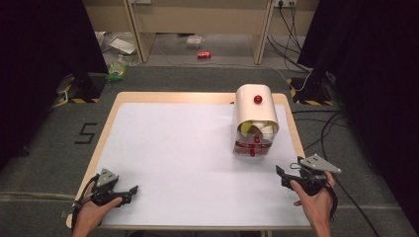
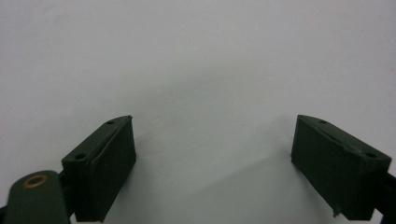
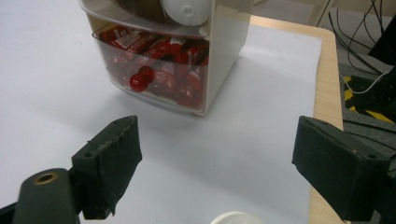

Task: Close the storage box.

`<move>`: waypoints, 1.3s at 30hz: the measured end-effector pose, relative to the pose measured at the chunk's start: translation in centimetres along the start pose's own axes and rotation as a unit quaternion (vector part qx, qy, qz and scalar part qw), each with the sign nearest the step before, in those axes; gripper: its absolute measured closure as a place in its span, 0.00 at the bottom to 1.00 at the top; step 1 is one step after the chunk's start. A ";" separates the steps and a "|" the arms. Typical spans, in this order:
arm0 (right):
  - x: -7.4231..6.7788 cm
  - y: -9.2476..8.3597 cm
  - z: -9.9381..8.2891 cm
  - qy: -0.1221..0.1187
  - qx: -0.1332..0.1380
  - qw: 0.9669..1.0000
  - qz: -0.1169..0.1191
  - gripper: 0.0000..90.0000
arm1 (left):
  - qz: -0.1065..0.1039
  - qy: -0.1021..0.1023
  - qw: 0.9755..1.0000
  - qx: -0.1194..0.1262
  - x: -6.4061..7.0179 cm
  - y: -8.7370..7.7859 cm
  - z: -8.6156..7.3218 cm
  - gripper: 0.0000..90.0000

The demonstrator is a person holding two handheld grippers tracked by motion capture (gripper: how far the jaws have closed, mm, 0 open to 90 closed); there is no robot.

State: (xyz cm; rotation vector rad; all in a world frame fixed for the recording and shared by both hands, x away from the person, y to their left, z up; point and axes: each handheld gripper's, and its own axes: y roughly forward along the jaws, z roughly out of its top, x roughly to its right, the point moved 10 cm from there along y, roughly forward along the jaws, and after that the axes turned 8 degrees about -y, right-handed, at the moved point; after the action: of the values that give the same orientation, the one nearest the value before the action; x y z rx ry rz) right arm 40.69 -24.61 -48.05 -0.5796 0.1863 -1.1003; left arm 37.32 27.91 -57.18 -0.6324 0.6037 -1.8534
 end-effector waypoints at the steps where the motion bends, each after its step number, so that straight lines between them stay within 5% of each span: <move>1: 0.0 0.0 -0.1 -0.001 0.000 1.000 0.001 0.18 | 0.000 0.000 1.000 0.000 0.0 0.0 0.0 0.14; 39: -1.7 -0.6 -3.7 -0.009 -0.029 0.999 0.011 0.18 | 0.001 0.001 1.000 0.000 0.0 0.0 0.0 0.14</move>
State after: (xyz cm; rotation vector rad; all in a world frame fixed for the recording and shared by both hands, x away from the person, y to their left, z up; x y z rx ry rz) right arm 37.89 -24.62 -51.11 -0.6385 0.2087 -1.0702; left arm 37.31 27.90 -57.19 -0.6307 0.6058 -1.8520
